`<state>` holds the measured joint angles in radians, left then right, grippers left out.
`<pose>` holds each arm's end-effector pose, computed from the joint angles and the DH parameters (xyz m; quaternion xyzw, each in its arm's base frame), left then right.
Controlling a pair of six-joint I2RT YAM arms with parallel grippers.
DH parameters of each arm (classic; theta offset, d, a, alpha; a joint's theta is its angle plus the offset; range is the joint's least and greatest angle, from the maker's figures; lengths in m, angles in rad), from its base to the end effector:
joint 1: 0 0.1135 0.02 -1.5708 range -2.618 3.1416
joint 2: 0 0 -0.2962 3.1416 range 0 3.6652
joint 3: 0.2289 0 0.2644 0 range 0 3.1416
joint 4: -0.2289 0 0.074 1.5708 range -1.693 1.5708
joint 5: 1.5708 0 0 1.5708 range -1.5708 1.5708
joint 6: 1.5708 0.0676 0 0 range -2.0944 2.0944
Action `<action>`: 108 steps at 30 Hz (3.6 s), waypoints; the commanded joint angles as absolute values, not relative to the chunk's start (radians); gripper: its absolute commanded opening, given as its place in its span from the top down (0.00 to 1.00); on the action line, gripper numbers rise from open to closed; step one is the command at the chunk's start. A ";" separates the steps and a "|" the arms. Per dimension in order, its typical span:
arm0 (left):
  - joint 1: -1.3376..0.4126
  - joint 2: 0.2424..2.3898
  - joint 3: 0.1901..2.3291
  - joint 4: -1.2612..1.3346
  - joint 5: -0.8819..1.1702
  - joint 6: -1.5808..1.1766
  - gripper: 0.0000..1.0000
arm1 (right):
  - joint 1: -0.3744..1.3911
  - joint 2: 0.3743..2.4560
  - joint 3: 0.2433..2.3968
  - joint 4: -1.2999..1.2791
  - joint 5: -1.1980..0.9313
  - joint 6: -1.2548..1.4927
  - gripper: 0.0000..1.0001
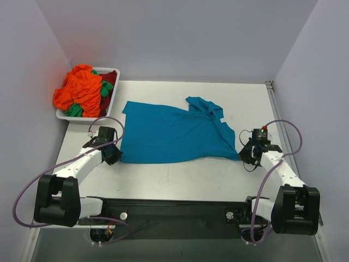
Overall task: Fold and stack the t-shirts
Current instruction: Flatten out the tshirt
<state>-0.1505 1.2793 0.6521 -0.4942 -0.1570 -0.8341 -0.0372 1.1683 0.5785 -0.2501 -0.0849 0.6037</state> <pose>0.2386 -0.0255 0.1679 -0.3422 0.9098 -0.0376 0.2319 0.2457 -0.0034 0.1874 0.2795 0.8904 0.1378 0.3317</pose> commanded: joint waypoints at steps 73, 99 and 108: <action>-0.055 0.974 0.451 -0.477 -0.133 -0.819 1.00 | 0.221 1.370 0.721 -0.235 0.121 0.549 0.55; -0.055 0.979 0.456 -0.466 -0.124 -0.811 1.00 | 0.258 1.336 0.687 -0.233 0.052 0.549 0.75; -0.055 0.988 0.456 -0.457 -0.120 -0.808 1.00 | 0.258 1.396 0.695 -0.235 0.064 0.528 0.71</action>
<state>-0.0631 0.9844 0.4488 -0.5030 -0.1257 -0.8230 0.2504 1.3693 0.6941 -0.1936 0.0399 0.5446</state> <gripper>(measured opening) 0.038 0.284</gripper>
